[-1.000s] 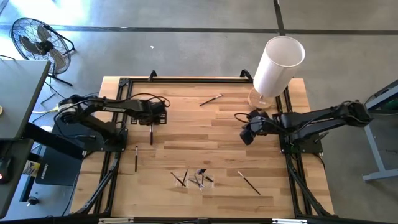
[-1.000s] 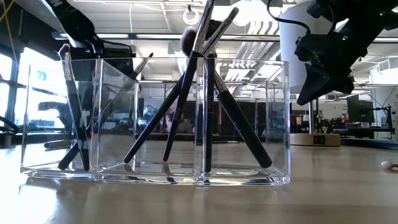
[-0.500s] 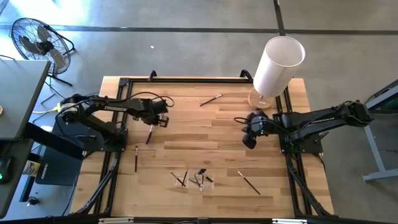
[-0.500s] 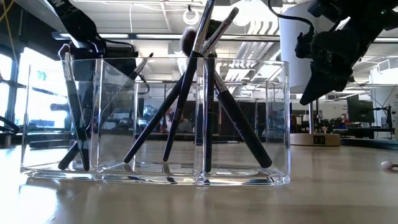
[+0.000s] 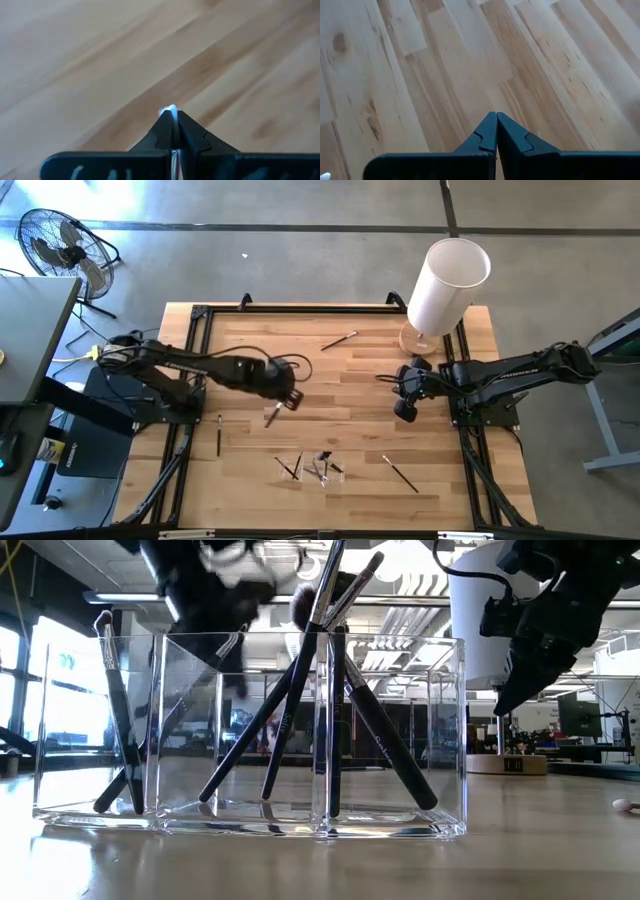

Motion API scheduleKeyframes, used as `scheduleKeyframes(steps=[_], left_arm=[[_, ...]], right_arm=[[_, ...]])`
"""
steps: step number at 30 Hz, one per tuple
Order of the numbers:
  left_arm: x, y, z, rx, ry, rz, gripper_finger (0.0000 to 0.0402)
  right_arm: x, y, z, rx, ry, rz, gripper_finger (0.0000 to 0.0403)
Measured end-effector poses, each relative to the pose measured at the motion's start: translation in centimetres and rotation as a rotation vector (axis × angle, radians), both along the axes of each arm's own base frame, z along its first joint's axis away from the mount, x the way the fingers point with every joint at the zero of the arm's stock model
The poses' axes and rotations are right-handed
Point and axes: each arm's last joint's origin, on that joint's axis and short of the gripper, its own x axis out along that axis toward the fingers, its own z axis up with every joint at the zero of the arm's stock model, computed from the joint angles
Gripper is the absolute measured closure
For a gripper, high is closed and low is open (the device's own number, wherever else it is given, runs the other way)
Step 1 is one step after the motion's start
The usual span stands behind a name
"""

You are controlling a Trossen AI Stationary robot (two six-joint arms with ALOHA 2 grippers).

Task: Put items in baskets/containers
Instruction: Put the black powder brush into the transparent organizer

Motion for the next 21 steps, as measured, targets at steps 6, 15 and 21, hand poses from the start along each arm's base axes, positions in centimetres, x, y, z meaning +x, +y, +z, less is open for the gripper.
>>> scheduleKeyframes(steps=[6,15,21], left_arm=[[1.2,-6.3,3.4,0.225,-0.340,-0.065,0.0400],[-1.6,-14.1,4.6,0.426,-0.515,-0.123,0.0401],[-3.4,-17.9,3.8,0.490,-0.551,-0.167,0.0401]], right_arm=[[-0.1,0.1,-0.1,0.019,0.015,0.003,0.0401],[0.1,0.1,0.1,0.068,-0.028,-0.045,0.0401],[0.5,0.1,0.4,0.117,-0.095,-0.112,0.0402]])
